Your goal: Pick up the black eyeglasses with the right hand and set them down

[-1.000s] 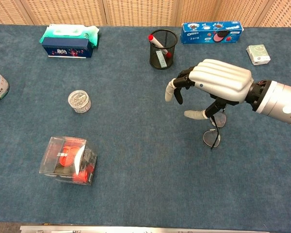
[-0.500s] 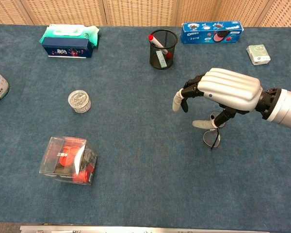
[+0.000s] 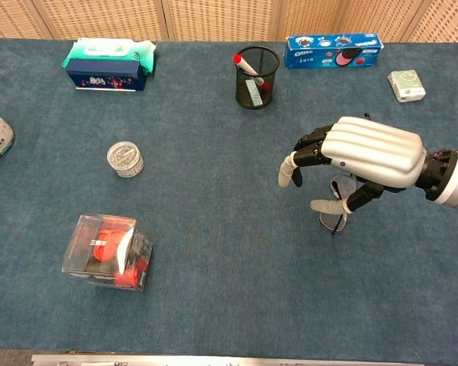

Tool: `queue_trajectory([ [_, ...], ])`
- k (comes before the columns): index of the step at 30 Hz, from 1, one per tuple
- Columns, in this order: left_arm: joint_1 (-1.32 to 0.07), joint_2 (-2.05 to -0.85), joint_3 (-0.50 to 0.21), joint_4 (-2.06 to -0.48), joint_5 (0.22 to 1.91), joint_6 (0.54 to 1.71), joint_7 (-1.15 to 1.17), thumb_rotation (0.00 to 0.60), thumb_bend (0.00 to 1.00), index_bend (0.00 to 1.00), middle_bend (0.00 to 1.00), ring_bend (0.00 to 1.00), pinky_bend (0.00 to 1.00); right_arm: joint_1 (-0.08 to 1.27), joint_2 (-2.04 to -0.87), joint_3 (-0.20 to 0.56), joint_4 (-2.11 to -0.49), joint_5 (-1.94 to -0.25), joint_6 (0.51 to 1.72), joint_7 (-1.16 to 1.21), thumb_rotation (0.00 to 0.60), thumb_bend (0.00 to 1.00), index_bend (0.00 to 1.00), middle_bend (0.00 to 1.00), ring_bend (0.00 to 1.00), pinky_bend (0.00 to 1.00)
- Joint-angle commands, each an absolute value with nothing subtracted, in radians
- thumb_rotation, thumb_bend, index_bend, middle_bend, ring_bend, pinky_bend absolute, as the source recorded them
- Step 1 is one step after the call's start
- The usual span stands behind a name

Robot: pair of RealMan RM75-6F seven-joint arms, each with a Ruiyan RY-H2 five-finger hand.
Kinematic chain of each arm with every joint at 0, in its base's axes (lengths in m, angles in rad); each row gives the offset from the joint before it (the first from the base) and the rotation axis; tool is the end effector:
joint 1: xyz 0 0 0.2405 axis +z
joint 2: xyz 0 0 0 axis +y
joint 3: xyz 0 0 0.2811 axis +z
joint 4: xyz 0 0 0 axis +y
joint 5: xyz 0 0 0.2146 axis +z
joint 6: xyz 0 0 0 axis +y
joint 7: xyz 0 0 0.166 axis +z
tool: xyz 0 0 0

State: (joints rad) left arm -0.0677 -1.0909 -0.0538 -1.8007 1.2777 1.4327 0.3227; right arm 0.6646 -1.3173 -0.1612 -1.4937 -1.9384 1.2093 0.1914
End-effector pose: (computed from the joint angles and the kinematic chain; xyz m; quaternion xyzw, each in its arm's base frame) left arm -0.3377 0.1935 0.1598 -0.5790 -0.4164 -0.2726 0.6459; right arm -0.1856 -0.2706 0.0153 0.8497 -0.2553 0.4237 0.1822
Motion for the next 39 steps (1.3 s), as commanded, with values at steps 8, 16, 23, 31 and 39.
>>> queue_trajectory([
  [8, -0.074, -1.097, -0.052, -1.797, 1.276, 1.427, 0.325, 0.6, 0.27, 0.31, 0.33, 0.3, 0.37, 0.639, -1.286, -0.175, -1.516, -1.915, 1.201, 0.145, 0.6, 0.28, 0.4, 0.5, 0.35, 0.4],
  [16, -0.076, -1.099, -0.05, -1.792, 1.268, 1.42, 0.322, 0.6, 0.27, 0.31, 0.33, 0.3, 0.37, 0.626, -1.306, -0.17, -1.475, -1.89, 1.191, 0.147, 0.6, 0.29, 0.4, 0.5, 0.35, 0.4],
  [23, -0.073, -1.1, -0.047, -1.786, 1.265, 1.42, 0.314, 0.6, 0.27, 0.31, 0.33, 0.3, 0.37, 0.615, -1.328, -0.166, -1.43, -1.875, 1.191, 0.153, 0.6, 0.29, 0.4, 0.5, 0.35, 0.4],
  [31, -0.076, -1.102, -0.046, -1.783, 1.265, 1.417, 0.31, 0.6, 0.27, 0.31, 0.33, 0.3, 0.37, 0.594, -1.334, -0.171, -1.396, -1.86, 1.198, 0.147, 0.6, 0.3, 0.4, 0.5, 0.35, 0.4],
  [39, -0.08, -1.105, -0.045, -1.783, 1.262, 1.41, 0.311, 0.6, 0.27, 0.31, 0.33, 0.3, 0.37, 0.57, -1.354, -0.171, -1.339, -1.844, 1.206, 0.144, 0.6, 0.31, 0.4, 0.5, 0.35, 0.4],
])
